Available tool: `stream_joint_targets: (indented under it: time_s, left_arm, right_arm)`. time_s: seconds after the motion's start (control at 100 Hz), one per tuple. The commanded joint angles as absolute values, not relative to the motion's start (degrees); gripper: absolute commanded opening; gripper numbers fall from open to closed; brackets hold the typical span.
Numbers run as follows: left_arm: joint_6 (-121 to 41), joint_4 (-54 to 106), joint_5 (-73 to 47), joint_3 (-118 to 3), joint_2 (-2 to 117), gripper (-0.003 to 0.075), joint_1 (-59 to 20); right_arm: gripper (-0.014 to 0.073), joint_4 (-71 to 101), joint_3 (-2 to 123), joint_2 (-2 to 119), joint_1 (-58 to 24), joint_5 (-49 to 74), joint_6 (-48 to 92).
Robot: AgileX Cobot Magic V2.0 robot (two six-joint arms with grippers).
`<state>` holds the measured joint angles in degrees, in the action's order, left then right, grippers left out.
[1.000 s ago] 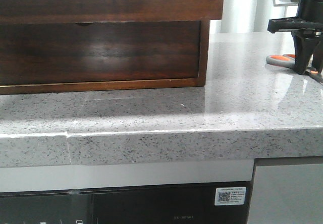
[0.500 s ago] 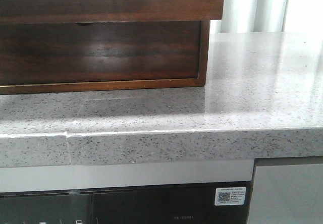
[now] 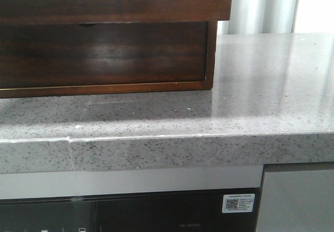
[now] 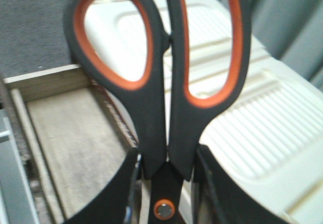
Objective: Put scissors in drawer with both arms
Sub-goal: 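Carry the scissors with the right gripper over the open drawer, then lower the scissors into the drawer and open the right gripper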
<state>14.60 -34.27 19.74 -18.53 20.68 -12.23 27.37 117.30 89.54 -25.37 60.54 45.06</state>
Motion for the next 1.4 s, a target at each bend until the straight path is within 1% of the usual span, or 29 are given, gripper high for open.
stream_joint_targets:
  time_s: [0.0, 0.08, 0.2, 0.51, 0.76, 1.01, 1.11, 1.16, 1.21, 1.28, 1.35, 1.39]
  left_arm:
    - [15.22, -32.72, 22.81, -20.0, 21.09, 0.0244, -12.74]
    - [15.22, -32.72, 22.81, -20.0, 21.09, 0.0244, -12.74]
    - [15.22, -32.72, 22.81, -20.0, 21.09, 0.0244, -12.74]
    - [15.22, -32.72, 22.81, -20.0, 21.09, 0.0244, -12.74]
    - [15.22, -32.72, 22.81, -20.0, 21.09, 0.0244, -12.74]
    - [15.22, -32.72, 22.81, -20.0, 21.09, 0.0244, -12.74]
    - [15.22, -32.72, 22.81, -20.0, 21.09, 0.0244, -12.74]
    - [15.22, -32.72, 22.81, -20.0, 21.09, 0.0244, -12.74]
    - [15.22, -32.72, 22.81, -20.0, 21.09, 0.0244, -12.74]
    - [15.22, -32.72, 22.81, -20.0, 21.09, 0.0244, -12.74]
    - [15.22, -32.72, 22.81, -20.0, 21.09, 0.0244, -12.74]
    - [15.22, -32.72, 22.81, -20.0, 21.09, 0.0244, -12.74]
  right_arm:
    - [-0.0124, 29.07, 119.05, 89.03, -28.98, 57.17, 48.64]
    - [-0.0124, 28.97, 119.05, 90.62, -31.27, 57.39, 49.86]
    - [-0.0124, 28.97, 119.05, 93.32, -32.58, 58.65, 50.09]
    - [-0.0124, 26.9, 119.05, 100.33, -32.69, 65.03, 51.18]
    - [-0.0124, 26.16, 119.05, 103.32, -32.69, 65.49, 51.18]
    - [-0.0117, 25.95, 119.05, 103.81, -32.69, 66.73, 51.18]
    - [-0.0051, 25.83, 119.05, 103.81, -32.69, 67.09, 51.18]
    - [0.0007, 25.83, 119.05, 103.81, -32.69, 67.14, 51.18]
    - [0.0089, 25.83, 119.05, 103.81, -32.69, 66.9, 51.18]
    - [0.0181, 25.83, 119.05, 103.81, -32.69, 66.66, 51.18]
    - [0.0234, 25.83, 119.05, 103.81, -32.69, 66.53, 51.18]
    - [0.0242, 25.83, 119.05, 103.81, -32.69, 66.53, 51.18]
